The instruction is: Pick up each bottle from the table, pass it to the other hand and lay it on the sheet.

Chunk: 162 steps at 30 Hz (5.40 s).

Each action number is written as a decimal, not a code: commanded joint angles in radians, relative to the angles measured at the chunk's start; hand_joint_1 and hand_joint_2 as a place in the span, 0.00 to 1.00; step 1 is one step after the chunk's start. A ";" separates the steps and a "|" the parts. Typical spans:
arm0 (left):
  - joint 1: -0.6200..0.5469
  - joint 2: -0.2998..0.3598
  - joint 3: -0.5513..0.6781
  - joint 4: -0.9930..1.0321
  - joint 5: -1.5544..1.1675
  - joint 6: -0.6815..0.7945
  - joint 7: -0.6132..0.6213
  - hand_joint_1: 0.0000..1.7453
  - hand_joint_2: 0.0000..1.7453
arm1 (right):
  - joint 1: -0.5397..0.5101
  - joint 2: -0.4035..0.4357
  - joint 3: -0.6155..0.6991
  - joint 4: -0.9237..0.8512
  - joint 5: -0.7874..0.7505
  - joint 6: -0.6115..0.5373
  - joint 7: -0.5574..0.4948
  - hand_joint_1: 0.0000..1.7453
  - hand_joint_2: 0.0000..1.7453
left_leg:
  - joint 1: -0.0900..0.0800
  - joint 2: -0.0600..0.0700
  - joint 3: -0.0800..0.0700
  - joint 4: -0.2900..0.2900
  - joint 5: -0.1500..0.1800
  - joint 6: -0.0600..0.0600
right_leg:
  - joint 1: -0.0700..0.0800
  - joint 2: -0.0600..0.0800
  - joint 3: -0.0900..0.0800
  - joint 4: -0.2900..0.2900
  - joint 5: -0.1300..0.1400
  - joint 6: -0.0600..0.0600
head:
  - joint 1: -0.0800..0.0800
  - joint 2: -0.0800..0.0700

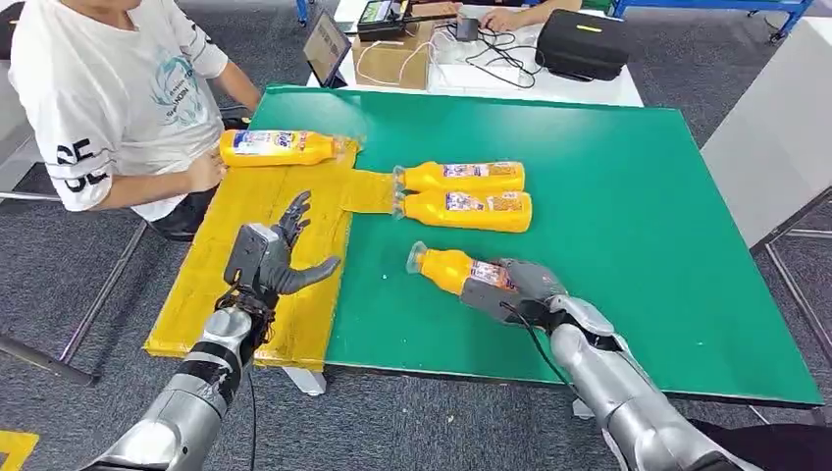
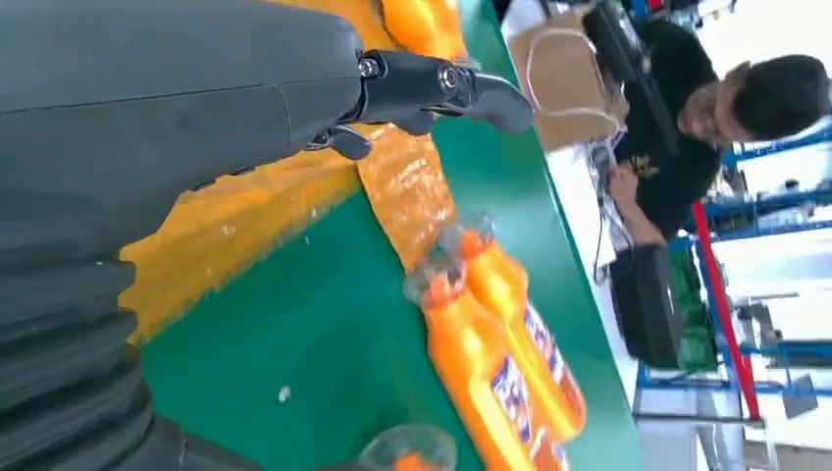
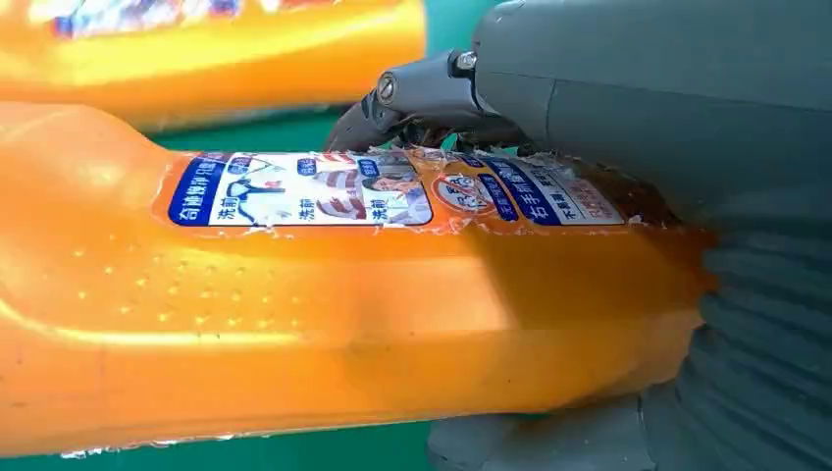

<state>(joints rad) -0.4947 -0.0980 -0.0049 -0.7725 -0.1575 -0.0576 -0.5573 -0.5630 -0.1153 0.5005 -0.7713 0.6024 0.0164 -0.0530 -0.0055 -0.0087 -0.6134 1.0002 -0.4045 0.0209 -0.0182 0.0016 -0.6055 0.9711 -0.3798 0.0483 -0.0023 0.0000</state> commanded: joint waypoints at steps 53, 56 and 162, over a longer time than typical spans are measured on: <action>-0.020 -0.069 -0.179 -0.074 0.332 -0.252 0.089 1.00 1.00 | -0.017 0.393 0.014 0.111 -0.193 -0.231 -0.187 0.00 1.00 | 0.003 -0.001 -0.008 0.001 -0.002 -0.002 | 0.003 -0.002 -0.007 0.001 -0.002 -0.002 | -0.001 0.000; -0.020 -0.061 -0.162 -0.077 0.348 -0.265 0.057 1.00 1.00 | -0.015 0.386 -0.002 0.095 -0.208 -0.229 -0.198 0.00 1.00 | 0.002 -0.001 -0.007 0.000 -0.001 -0.002 | 0.002 -0.001 -0.008 0.001 -0.002 -0.002 | -0.001 0.000; -0.106 0.192 0.149 0.213 -0.349 0.138 -0.126 0.00 0.00 | 0.181 0.053 -0.068 -0.261 0.074 -0.116 -0.039 0.00 1.00 | 0.002 -0.001 -0.007 0.000 -0.001 -0.001 | 0.002 -0.003 -0.008 0.002 -0.002 -0.002 | 0.000 0.000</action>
<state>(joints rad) -0.5957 0.1820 -0.0325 -0.4818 -0.6215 0.1698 -0.6866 -0.4019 -0.0088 0.4444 -1.0090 0.6325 -0.1114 -0.1164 -0.0047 -0.0064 -0.6224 0.9998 -0.4036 0.0208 -0.0176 0.0026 -0.6167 0.9731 -0.3797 0.0478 -0.0027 0.0000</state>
